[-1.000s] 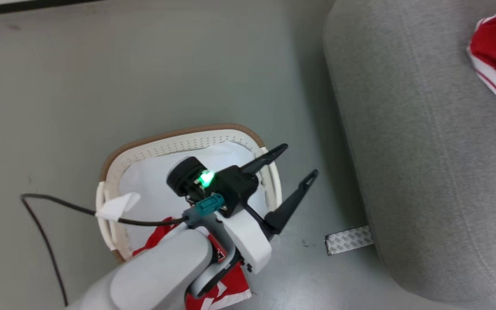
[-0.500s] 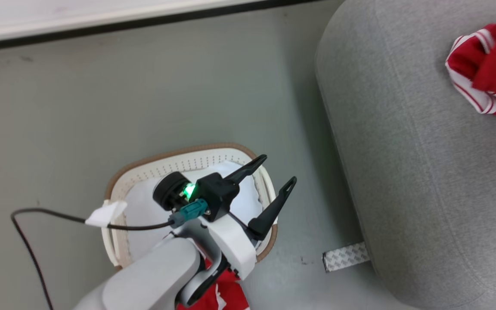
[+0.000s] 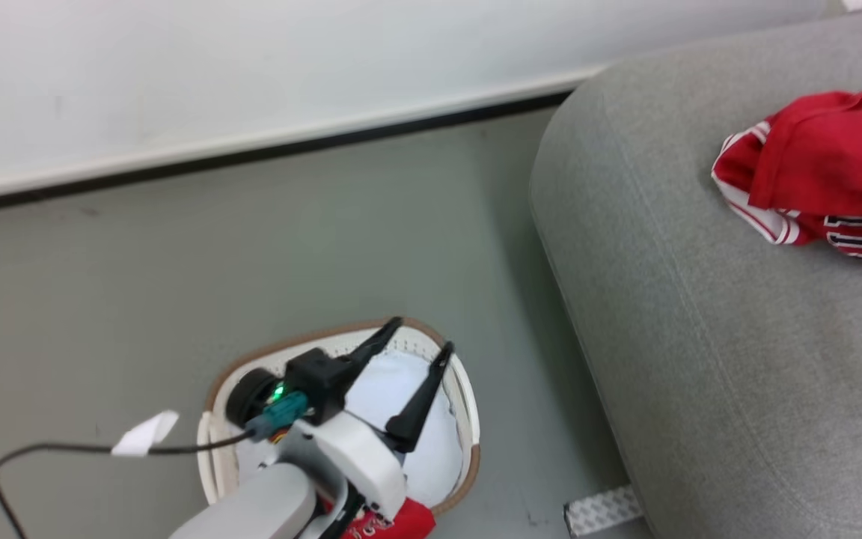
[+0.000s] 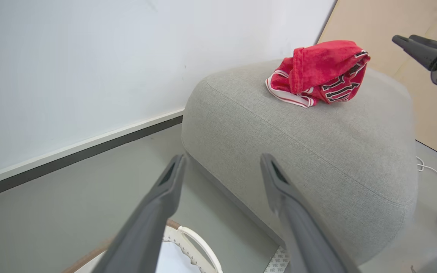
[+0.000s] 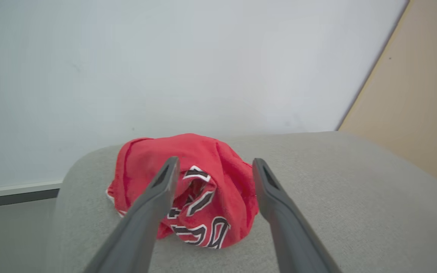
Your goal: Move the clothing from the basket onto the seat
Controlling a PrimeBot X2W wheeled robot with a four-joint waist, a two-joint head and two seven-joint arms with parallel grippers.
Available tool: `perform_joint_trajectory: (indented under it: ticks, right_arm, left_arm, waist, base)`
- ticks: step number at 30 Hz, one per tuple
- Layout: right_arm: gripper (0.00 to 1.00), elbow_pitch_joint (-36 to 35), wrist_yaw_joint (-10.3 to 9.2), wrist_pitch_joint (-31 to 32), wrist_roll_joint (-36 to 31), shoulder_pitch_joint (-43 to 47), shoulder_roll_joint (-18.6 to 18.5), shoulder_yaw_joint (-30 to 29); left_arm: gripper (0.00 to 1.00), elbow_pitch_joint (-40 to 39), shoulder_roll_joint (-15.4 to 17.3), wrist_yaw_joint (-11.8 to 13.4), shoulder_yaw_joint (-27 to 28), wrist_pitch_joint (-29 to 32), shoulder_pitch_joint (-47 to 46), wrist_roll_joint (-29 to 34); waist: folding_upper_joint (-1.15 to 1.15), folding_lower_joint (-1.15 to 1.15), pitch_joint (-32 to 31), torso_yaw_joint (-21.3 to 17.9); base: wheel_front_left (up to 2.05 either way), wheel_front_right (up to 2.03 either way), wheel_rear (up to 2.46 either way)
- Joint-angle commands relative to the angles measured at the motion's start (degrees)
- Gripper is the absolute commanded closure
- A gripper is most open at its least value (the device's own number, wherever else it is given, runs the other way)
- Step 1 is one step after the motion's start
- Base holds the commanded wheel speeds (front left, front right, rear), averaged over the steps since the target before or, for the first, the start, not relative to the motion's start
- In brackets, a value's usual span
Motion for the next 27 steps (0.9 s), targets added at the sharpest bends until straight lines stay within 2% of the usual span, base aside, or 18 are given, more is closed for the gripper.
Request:
perform_joint_trajectory:
  ticks: [1,7,11,19,27]
  right_arm:
    - [0.0,-2.9,-0.13,-0.2,1.2,2.8,0.7,1.3]
    - [0.0,-16.5,-0.13,-0.2,5.1,13.8,3.4,7.0]
    - [0.0,-21.6,-0.13,-0.2,6.1,19.1,4.3,10.8]
    - [0.0,-21.8,-0.13,-0.1,7.9,25.7,5.2,17.3]
    - [0.0,-22.3,-0.13,-0.1,8.5,29.8,6.5,20.3]
  left_arm:
    - [0.0,0.2,0.6,0.5,1.0,-0.7,1.6,-1.0]
    - [0.0,0.3,0.1,2.0,4.7,-1.4,6.2,-1.1]
    - [0.0,-0.6,-0.6,2.8,8.6,-1.4,9.6,0.1]
    - [0.0,-1.4,-2.1,3.0,16.4,-1.4,17.7,3.1]
    - [0.0,-2.9,-3.6,2.4,26.1,-1.4,26.0,7.1]
  waist:
    - [0.0,0.0,-2.4,0.5]
    - [0.0,0.0,-7.6,2.9]
    - [0.0,0.0,-10.7,4.9]
    - [0.0,0.0,-15.8,9.1]
    - [0.0,0.0,-17.8,12.0]
  base:
    - [0.0,0.0,0.0]
    - [0.0,0.0,0.0]
    - [0.0,0.0,0.0]
    - [0.0,0.0,0.0]
    - [0.0,0.0,0.0]
